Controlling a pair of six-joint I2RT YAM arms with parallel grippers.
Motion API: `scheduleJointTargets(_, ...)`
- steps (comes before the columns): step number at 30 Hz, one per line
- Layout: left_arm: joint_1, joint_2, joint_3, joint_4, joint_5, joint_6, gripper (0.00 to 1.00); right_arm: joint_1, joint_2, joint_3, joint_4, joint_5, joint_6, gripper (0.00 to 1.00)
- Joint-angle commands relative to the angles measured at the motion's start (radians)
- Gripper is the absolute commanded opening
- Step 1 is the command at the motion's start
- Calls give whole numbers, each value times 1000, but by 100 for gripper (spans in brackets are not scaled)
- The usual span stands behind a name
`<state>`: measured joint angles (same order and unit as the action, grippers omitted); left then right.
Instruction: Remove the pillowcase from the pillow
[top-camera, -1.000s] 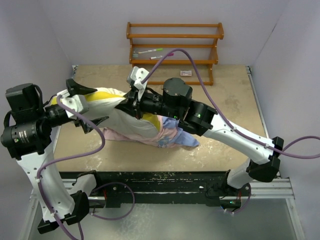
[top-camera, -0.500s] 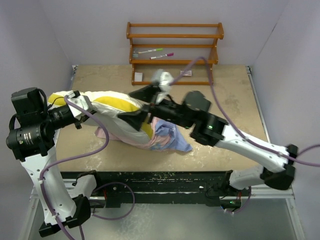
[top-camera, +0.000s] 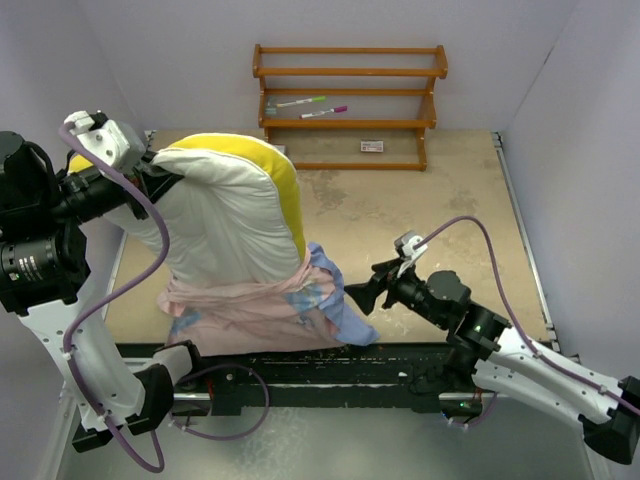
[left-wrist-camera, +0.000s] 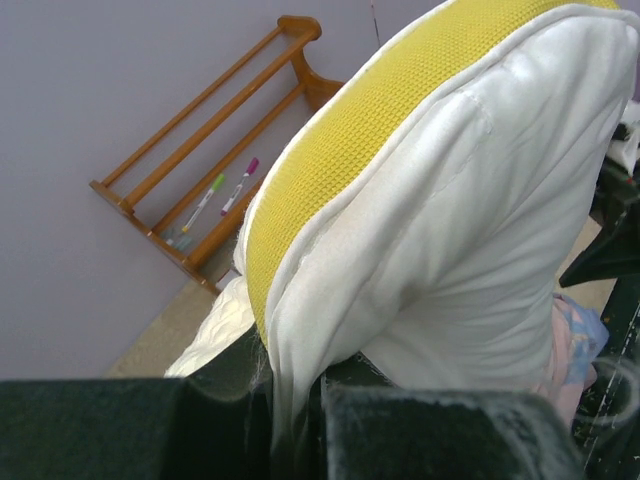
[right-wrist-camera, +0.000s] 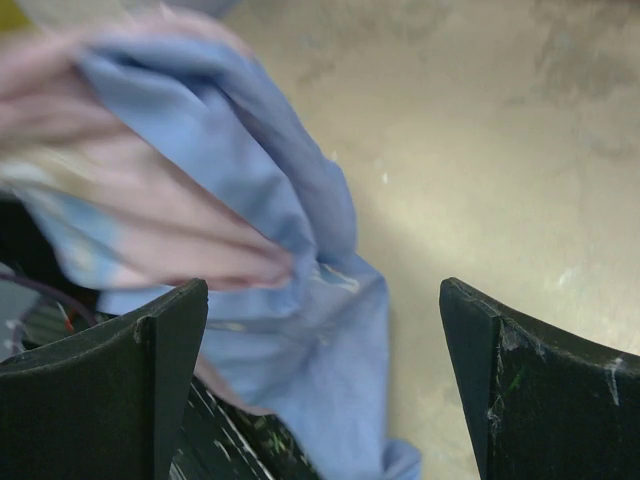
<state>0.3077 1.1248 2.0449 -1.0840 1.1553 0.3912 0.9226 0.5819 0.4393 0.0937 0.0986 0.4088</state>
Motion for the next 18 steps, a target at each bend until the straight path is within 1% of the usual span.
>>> scheduleJointTargets(1, 5, 12, 102, 173, 65, -106, 0, -2, 58, -17, 125, -69, -36, 97)
scheduleJointTargets(3, 4, 17, 120, 170, 58, -107, 0, -2, 132, -1, 156, -128, -42, 97)
scheduleJointTargets(6, 5, 19, 141, 162, 48, -96, 0, 3, 230, -15, 265, -254, -25, 95)
scheduleJointTargets(7, 4, 19, 146, 157, 42, -86, 0, 11, 254, -24, 293, -272, -17, 94)
scheduleJointTargets(10, 4, 13, 148, 155, 4, -56, 0, 41, 287, -53, 355, -255, -5, 93)
scheduleJointTargets(12, 4, 5, 135, 189, -55, -55, 0, 52, 282, -65, 376, -233, 0, 92)
scheduleJointTargets(15, 4, 2, 97, 289, -169, -105, 0, 63, 248, -77, 412, -224, -1, 91)
scheduleJointTargets(18, 4, 19, 107, 323, -205, -131, 0, 73, 234, -70, 433, -219, -18, 92)
